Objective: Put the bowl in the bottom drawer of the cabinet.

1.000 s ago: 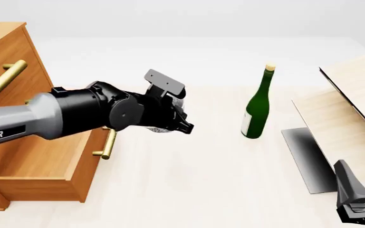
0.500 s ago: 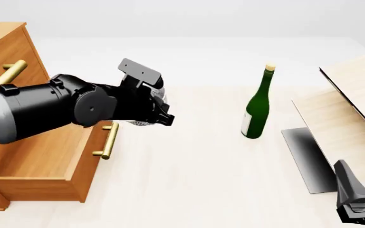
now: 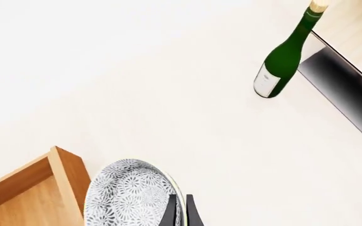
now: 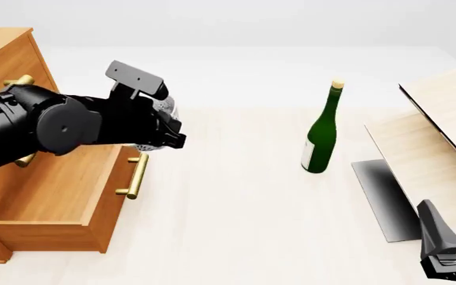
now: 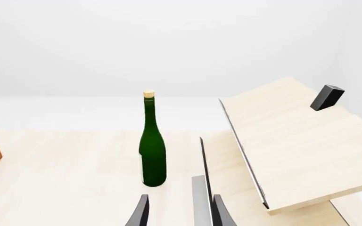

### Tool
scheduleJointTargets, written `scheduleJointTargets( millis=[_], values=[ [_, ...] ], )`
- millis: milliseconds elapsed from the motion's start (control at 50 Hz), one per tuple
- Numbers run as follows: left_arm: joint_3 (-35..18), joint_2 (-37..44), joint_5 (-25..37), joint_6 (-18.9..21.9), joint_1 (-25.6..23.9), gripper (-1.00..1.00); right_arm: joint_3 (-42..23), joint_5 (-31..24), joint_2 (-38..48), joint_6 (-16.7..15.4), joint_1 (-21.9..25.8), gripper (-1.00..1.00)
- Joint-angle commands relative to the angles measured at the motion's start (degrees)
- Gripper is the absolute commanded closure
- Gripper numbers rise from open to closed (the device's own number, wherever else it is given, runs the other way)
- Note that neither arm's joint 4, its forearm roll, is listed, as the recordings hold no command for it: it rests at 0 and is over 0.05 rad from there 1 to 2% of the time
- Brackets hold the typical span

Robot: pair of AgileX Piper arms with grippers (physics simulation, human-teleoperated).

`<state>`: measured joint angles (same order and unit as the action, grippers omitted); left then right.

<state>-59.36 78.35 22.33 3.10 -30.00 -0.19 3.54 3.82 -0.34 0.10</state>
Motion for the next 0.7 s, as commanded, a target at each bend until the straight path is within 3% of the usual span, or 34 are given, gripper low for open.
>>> scheduleJointTargets(
  millis=[20,100,140,280,700],
  values=[
    [1.28,-4.26,3.26,-0.26,4.3,1.0,0.0,0.02,0.03,-0.01,0.0,-1.0],
    [1.98,-5.41,3.86,0.12,5.92,1.0,0.0,0.0,0.0,0.0,-0.01,-1.0],
    [1.33,-5.82,4.6,-1.92,6.02,1.0,0.0,0.01,0.02,-0.01,0.01,-1.0],
    [1.4,-6.65,5.11,-0.47,6.91,1.0,0.0,0.0,-0.01,0.0,0.0,-1.0],
    [3.8,-8.38,2.67,-1.35,10.99,1.0,0.0,0.01,0.01,-0.02,0.0,-1.0]
  ],
)
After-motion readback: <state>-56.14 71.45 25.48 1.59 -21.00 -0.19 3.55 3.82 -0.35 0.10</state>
